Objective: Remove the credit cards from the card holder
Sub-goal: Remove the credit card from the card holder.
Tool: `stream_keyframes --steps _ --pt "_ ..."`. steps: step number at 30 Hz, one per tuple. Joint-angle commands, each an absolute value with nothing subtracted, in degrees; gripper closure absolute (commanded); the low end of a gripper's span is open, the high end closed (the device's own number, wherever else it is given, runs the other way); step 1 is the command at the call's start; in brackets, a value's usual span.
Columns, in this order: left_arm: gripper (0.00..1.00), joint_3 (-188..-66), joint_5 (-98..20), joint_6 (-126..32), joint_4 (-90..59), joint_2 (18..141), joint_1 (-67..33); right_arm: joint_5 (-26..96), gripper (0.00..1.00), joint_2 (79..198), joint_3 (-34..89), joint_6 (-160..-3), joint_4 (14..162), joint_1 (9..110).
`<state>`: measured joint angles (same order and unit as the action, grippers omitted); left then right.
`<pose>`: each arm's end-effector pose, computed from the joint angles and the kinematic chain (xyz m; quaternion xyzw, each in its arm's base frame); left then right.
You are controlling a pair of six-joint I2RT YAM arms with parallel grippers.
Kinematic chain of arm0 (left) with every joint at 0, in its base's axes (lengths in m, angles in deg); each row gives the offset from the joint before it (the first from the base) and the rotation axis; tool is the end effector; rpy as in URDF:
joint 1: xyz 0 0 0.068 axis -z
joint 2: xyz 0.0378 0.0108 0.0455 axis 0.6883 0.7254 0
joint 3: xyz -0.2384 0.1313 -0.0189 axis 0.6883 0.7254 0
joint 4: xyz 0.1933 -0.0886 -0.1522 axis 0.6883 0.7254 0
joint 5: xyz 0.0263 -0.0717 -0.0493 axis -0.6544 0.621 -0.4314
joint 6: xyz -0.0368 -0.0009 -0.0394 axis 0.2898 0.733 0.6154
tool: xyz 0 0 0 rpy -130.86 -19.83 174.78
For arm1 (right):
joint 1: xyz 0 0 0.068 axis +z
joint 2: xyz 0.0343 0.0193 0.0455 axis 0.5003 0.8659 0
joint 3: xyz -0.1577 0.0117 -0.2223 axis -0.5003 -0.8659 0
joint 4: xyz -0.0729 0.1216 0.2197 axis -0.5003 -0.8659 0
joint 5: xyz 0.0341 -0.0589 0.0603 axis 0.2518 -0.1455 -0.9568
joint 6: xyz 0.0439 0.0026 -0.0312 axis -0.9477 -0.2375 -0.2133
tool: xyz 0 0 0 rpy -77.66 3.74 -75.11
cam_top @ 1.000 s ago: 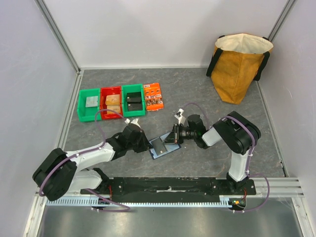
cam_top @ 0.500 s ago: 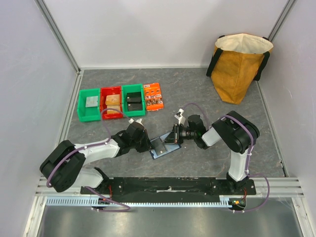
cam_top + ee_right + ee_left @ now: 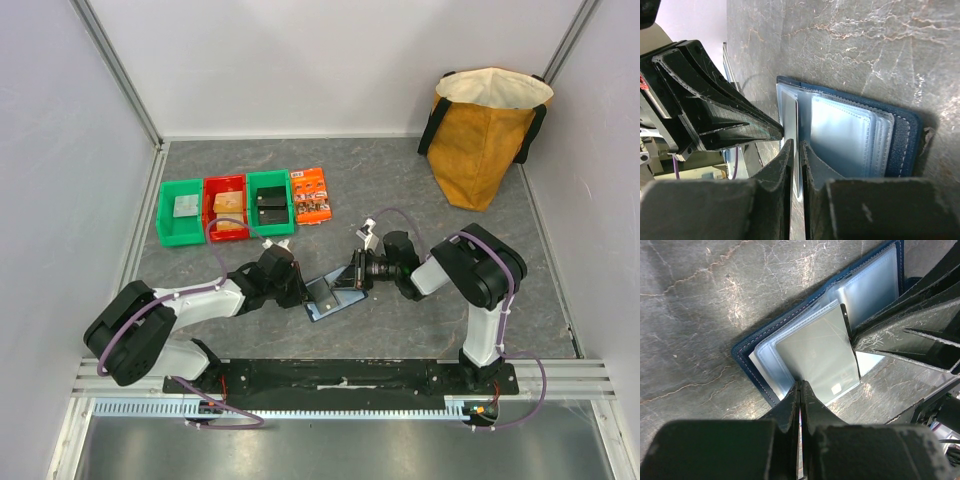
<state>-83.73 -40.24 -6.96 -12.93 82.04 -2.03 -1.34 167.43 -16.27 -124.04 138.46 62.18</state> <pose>0.1777 -0.1627 0.1419 -0.0636 0.9356 -0.2871 0.1955 0.2473 0.1848 0.0870 -0.0702 0.8156 0.5548 0.1481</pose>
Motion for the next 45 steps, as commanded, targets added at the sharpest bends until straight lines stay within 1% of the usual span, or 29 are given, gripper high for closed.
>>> stream_keyframes --steps 1,3,6,14,27,40,45 --pt "0.98 -82.1 -41.2 -8.9 -8.6 82.4 -2.1 -2.4 0.84 167.9 -16.1 -124.6 140.5 61.6" --pt "0.98 -82.0 -41.1 -8.9 -8.7 82.5 -2.2 -2.4 0.84 168.2 -15.9 -124.7 140.5 61.7" --pt "0.98 -82.0 -40.9 -9.0 -8.8 82.7 -2.1 -2.6 0.88 168.5 -15.8 -124.4 140.3 61.7" --pt "0.98 -82.0 -39.8 -9.0 -9.9 83.6 -2.2 -1.9 0.89 168.5 -14.9 -120.3 134.4 61.6" --pt "0.98 -81.2 -39.1 -8.6 -11.1 84.1 -2.3 -3.4 0.89 166.6 -15.0 -111.9 125.7 61.6" --pt "0.98 -81.0 -39.0 -8.4 -11.2 84.3 -2.3 -5.3 0.85 163.9 -16.6 -108.5 122.4 61.6" --pt "0.98 -81.0 -38.9 -8.4 -11.2 84.4 -2.3 -6.1 0.85 163.5 -16.9 -108.2 122.3 61.6"
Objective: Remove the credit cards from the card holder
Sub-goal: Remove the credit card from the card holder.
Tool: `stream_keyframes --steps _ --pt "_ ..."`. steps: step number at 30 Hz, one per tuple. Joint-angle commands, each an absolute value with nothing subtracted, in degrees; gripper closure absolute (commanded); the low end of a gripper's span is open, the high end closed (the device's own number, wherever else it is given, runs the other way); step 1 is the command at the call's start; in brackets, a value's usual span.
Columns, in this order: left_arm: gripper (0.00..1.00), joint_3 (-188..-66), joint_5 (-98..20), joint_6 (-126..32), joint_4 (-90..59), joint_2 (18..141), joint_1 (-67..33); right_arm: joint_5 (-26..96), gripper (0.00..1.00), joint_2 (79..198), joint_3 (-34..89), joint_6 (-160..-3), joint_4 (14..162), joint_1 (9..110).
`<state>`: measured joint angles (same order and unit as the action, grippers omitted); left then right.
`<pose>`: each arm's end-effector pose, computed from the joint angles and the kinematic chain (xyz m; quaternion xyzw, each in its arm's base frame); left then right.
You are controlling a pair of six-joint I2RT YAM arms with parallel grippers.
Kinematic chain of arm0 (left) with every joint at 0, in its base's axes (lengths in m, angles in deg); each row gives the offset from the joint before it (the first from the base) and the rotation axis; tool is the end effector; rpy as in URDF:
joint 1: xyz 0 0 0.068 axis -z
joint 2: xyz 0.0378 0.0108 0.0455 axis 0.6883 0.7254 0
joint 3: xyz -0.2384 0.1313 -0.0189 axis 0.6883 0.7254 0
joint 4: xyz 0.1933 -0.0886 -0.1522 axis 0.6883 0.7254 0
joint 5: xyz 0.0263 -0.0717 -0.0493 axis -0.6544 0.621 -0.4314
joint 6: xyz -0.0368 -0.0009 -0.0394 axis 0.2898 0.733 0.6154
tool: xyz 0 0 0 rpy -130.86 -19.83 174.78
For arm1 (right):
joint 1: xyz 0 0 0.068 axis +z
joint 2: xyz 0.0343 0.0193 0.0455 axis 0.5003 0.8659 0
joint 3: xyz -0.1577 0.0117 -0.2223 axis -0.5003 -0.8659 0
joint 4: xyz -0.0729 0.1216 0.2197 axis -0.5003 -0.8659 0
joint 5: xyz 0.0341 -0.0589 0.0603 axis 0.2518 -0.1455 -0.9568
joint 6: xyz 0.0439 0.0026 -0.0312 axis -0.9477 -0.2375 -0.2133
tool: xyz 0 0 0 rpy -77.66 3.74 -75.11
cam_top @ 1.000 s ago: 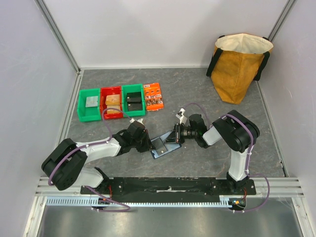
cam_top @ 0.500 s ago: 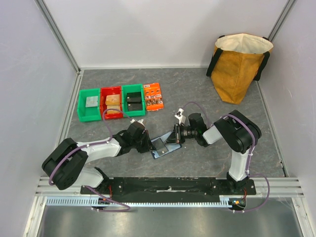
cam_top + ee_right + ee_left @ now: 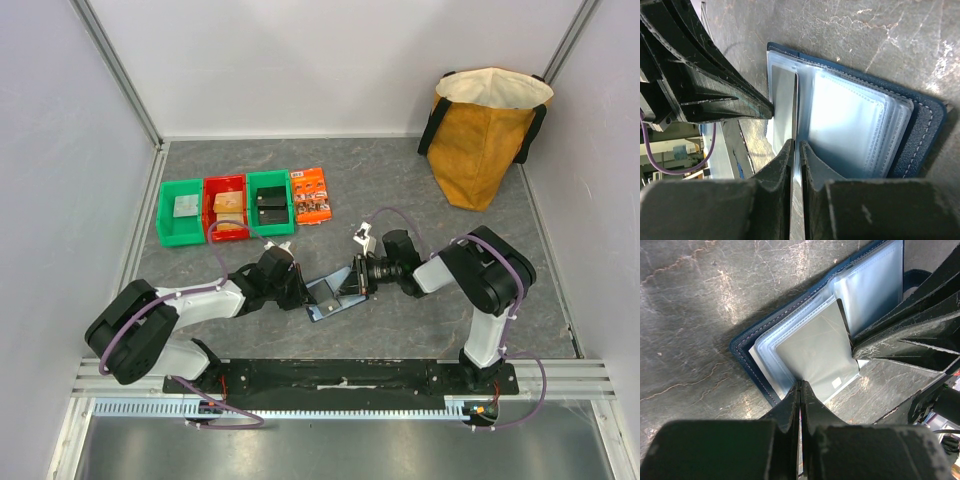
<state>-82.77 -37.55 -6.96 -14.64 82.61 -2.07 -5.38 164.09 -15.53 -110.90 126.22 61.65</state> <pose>0.1757 -0.1630 0.1374 -0.0556 0.9342 -0.3027 0.1803 0.2415 0.1799 0.0894 -0.1497 0.8220 0.5321 0.1366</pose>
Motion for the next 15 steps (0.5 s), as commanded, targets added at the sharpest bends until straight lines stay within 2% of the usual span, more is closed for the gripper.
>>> stream_keyframes --steps 1,7,15 --pt "0.98 -81.1 -38.9 -8.4 -11.2 84.4 -2.3 -6.2 0.85 163.5 -16.9 -108.2 122.3 61.6" --pt "0.98 -81.0 -38.7 -8.2 -11.3 84.2 -2.3 -4.6 0.87 162.9 -18.9 -110.2 125.4 60.7" --pt "0.98 -81.0 -38.6 -8.3 -11.2 83.9 -2.2 -5.2 0.85 161.3 -20.0 -114.1 129.9 59.3"
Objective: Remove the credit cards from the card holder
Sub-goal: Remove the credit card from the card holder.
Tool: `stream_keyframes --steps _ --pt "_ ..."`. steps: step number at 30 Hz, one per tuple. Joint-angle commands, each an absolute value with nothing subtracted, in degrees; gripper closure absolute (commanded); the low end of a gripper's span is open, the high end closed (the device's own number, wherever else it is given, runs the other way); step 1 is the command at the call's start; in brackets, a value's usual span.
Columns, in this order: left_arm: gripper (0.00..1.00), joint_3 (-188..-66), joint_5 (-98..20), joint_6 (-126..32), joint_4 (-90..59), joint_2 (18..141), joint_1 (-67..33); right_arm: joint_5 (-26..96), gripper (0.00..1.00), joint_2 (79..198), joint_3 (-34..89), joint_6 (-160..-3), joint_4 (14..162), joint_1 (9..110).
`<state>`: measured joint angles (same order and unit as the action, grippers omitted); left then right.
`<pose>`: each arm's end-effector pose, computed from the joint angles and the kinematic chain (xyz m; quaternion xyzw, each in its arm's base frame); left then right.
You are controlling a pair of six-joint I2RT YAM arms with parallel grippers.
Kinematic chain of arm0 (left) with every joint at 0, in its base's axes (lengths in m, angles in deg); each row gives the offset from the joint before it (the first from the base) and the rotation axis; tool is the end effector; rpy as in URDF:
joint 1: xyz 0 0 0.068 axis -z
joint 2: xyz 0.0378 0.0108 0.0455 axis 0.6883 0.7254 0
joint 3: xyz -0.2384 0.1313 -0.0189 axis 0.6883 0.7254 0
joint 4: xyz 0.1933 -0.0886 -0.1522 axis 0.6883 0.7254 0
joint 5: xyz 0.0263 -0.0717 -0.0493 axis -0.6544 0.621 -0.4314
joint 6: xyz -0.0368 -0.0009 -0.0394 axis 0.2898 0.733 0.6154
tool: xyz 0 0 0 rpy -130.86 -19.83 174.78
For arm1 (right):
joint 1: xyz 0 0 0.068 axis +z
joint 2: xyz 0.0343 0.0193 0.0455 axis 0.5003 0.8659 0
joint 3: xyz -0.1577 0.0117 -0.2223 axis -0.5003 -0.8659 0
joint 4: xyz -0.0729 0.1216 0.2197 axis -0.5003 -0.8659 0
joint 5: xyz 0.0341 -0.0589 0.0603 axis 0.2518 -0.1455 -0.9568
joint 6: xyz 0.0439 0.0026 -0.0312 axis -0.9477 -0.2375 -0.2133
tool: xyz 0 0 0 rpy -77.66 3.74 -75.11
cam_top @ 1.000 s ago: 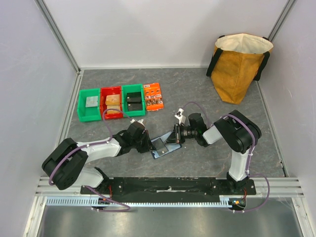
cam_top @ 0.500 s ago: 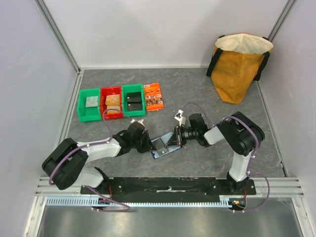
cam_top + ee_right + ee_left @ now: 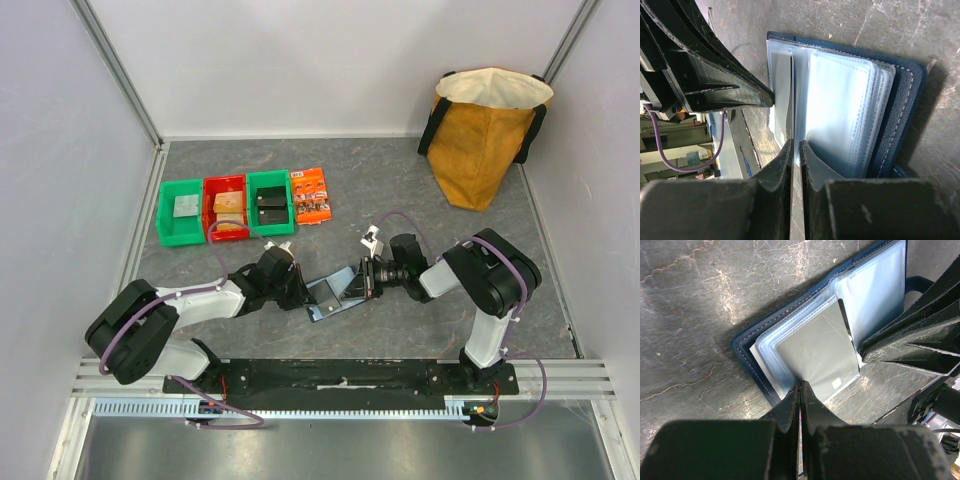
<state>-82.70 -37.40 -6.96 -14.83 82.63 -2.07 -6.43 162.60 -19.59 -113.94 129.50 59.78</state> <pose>0.1757 -0.1630 0.1372 -0.0551 0.9339 -0.3041 0.1799 0.2329 0.1643 0.0871 -0.1209 0.8223 0.5406 0.1303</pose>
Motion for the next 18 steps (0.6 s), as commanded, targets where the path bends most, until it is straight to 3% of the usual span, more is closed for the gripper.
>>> stream_keyframes --steps 1,18 --pt "0.98 -80.9 -38.5 -8.2 -11.3 83.9 -2.3 -5.3 0.85 161.4 -19.8 -114.1 129.9 59.3" --pt "0.98 -81.0 -38.3 -8.2 -11.5 83.9 -2.3 -6.1 0.84 165.3 -16.2 -115.4 131.5 61.3"
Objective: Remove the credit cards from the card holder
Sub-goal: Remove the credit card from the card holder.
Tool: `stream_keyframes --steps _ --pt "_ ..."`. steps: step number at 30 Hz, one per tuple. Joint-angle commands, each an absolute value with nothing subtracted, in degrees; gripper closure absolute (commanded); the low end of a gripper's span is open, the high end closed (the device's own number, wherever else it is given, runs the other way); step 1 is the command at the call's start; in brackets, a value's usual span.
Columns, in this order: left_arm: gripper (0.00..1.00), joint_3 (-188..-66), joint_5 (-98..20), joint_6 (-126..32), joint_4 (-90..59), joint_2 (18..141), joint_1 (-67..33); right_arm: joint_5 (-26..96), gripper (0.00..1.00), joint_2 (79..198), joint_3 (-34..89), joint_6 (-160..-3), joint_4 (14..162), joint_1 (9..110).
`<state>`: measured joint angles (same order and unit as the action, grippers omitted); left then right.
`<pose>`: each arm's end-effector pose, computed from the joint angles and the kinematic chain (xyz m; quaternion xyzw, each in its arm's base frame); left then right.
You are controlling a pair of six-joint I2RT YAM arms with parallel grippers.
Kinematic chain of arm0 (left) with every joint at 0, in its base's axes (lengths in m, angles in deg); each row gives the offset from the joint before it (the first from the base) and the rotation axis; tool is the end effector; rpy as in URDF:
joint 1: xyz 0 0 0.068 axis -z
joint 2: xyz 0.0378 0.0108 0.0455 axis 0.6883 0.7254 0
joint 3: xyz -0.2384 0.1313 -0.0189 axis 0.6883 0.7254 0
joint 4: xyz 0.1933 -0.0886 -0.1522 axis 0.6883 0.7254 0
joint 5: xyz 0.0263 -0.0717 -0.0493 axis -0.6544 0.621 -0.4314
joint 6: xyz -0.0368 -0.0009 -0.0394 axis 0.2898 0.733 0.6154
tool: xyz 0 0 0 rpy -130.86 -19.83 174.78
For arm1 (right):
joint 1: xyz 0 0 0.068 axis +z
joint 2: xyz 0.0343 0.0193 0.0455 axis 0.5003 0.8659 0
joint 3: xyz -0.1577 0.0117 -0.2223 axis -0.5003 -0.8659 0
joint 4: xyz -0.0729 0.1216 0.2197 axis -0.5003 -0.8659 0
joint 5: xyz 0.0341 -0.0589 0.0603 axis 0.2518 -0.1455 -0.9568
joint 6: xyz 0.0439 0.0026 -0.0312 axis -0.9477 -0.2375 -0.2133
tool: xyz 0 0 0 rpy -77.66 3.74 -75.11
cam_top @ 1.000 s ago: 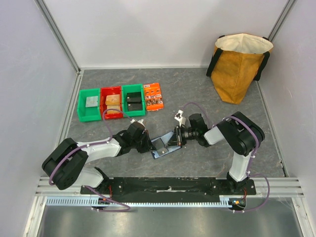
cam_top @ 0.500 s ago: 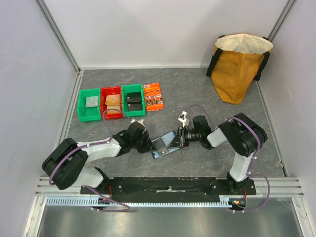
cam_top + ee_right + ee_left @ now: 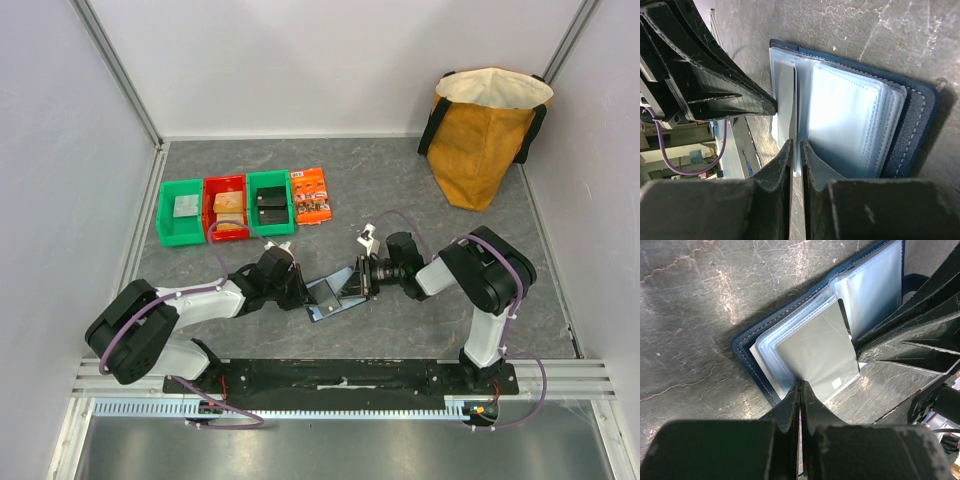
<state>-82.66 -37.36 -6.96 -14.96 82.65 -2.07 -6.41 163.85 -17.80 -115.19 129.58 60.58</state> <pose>0.1757 -0.1631 0.1371 -0.0549 0.9336 -0.3048 0.1801 0.2377 0.1717 0.0875 -0.1198 0.8208 0.5444 0.1249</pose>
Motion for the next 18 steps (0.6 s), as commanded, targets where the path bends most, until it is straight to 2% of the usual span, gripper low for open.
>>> stream_keyframes --steps 1,15,18 --pt "0.98 -80.9 -38.3 -8.2 -11.5 83.9 -2.1 -6.1 0.84 165.5 -16.2 -115.5 131.7 61.4" --pt "0.98 -80.8 -37.9 -8.2 -11.8 83.9 -2.3 -6.8 0.84 166.5 -16.0 -116.5 133.3 62.1" --pt "0.98 -80.7 -37.8 -8.2 -11.9 83.7 -2.2 -7.5 0.88 167.2 -16.1 -118.1 135.7 62.1"
